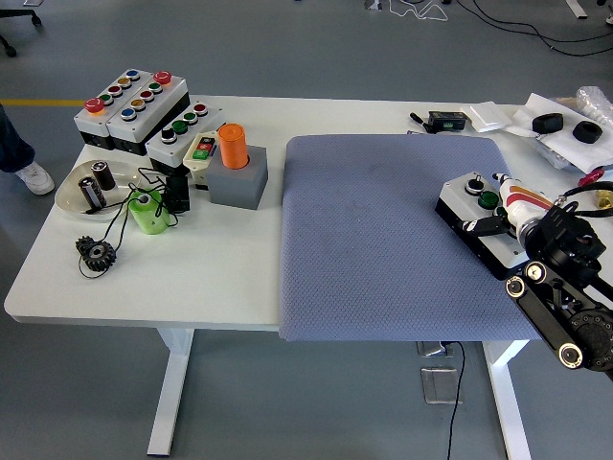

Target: Pick up the button,place it on the desk,press the button,press the button

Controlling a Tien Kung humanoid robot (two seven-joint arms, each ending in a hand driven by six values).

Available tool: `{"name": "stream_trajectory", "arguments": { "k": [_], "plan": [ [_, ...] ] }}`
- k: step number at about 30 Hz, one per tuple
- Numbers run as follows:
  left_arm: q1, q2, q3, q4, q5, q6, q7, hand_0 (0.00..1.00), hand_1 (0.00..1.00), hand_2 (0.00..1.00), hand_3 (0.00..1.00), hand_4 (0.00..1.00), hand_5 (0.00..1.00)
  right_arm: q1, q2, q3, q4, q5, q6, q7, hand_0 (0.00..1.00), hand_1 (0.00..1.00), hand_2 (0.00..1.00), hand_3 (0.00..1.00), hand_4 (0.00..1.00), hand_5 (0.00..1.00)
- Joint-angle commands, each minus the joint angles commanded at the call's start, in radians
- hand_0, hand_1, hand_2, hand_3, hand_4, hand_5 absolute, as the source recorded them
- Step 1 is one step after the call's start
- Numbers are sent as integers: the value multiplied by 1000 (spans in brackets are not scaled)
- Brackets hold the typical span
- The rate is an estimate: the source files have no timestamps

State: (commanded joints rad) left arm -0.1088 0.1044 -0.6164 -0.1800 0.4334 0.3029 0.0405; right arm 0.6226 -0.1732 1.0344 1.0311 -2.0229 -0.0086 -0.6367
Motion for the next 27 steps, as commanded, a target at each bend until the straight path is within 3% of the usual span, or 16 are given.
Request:
{"name": "stream_trajectory", "arguments": {
  "k": [3,4,9,10,13,15,16,21,22,27],
  "plan": [
    [-1,0,1,0,-5,0,-1,643,699,699,503,313,998,22,5,-11,-41,-22,21,-7,900,848,927,980,885,316],
    [-1,0,0,0,-6,1,-1,646,700,700,502,314,998,25,5,-13,-47,-25,25,-7,744,650,671,858,878,295],
    [-1,1,0,0,-10,2,-1,646,700,700,502,314,998,46,1,-44,-85,-54,75,-9,744,650,671,858,878,295],
    [-1,0,-1,0,-10,2,-1,645,701,700,501,315,998,50,-2,-53,-90,-62,86,-9,583,507,529,736,871,285],
    [-1,0,-1,0,-9,2,-1,645,701,700,501,315,998,58,-11,-77,-100,-92,99,-9,583,507,529,736,871,285],
    [-3,0,6,0,-15,2,-1,645,701,700,501,315,998,61,-21,-94,-94,-119,84,-9,583,507,529,736,871,285],
    [-4,0,6,0,-16,2,-2,647,701,700,501,315,998,61,-32,-109,-84,-128,63,-9,280,189,298,383,723,90],
    [-6,2,7,0,-25,3,-4,647,701,700,501,315,998,62,-85,-171,-24,-103,-57,21,280,189,298,383,723,90],
    [-6,2,9,0,-28,3,-5,646,701,701,500,316,998,64,-98,-187,-11,-83,-88,46,120,27,186,305,620,91],
    [-8,2,5,0,-31,4,-6,646,701,701,500,316,998,84,-138,-251,39,65,-172,179,120,27,186,305,620,91]
  ]
}}
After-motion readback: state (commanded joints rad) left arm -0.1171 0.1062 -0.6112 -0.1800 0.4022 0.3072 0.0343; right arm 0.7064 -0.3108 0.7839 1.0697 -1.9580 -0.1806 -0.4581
